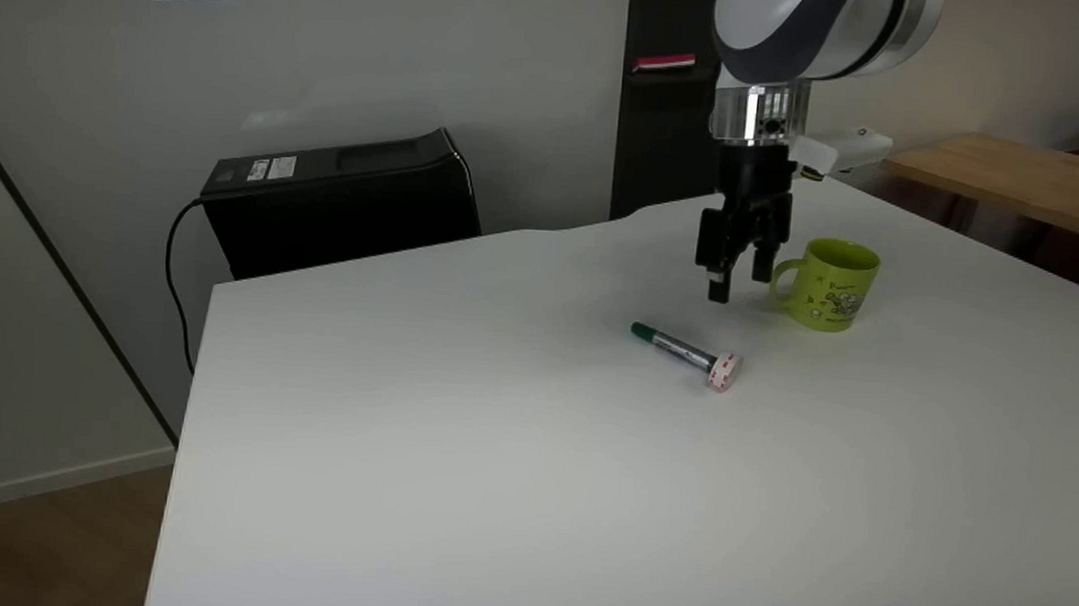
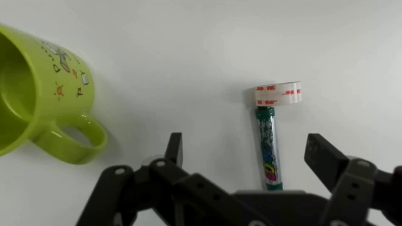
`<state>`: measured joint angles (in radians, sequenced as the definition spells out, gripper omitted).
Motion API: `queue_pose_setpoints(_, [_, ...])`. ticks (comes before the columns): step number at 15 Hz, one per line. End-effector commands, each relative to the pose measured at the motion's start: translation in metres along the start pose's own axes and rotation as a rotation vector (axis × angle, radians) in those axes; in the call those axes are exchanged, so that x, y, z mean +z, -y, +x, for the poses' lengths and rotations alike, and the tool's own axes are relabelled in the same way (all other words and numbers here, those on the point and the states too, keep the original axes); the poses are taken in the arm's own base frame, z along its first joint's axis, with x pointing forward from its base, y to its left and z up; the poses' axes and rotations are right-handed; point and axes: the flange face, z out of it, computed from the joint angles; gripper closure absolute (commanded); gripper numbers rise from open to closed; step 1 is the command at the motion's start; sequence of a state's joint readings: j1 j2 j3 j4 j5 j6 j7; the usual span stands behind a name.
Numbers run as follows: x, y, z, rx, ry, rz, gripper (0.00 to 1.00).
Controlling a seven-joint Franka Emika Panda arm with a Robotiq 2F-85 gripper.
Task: Take the marker out of the mug and put it on the table
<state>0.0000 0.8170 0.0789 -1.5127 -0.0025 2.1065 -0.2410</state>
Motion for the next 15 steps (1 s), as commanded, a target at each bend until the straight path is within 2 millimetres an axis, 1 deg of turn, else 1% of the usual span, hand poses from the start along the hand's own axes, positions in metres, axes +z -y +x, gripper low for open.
queue_pose_setpoints(1, [-0.03, -0.002, 0.0, 0.175, -0.036, -0.039, 0.0])
queue_pose_setpoints(4, [-0.041, 0.001, 0.001, 0.281, -0.051, -0.057, 0.0])
queue_pose_setpoints(7, [-0.044, 0.007, -0.001, 0.306, -0.025, -0.066, 0.0])
queue_pose_setpoints(8, [-0.034, 0.003, 0.002, 0.259, -0.039, -0.047, 0.0])
queue_pose_setpoints(10, [-0.032, 0.005, 0.002, 0.254, -0.037, -0.047, 0.0])
queue_pose_setpoints(15, [-0.029, 0.004, 0.002, 0.255, -0.034, -0.046, 0.0])
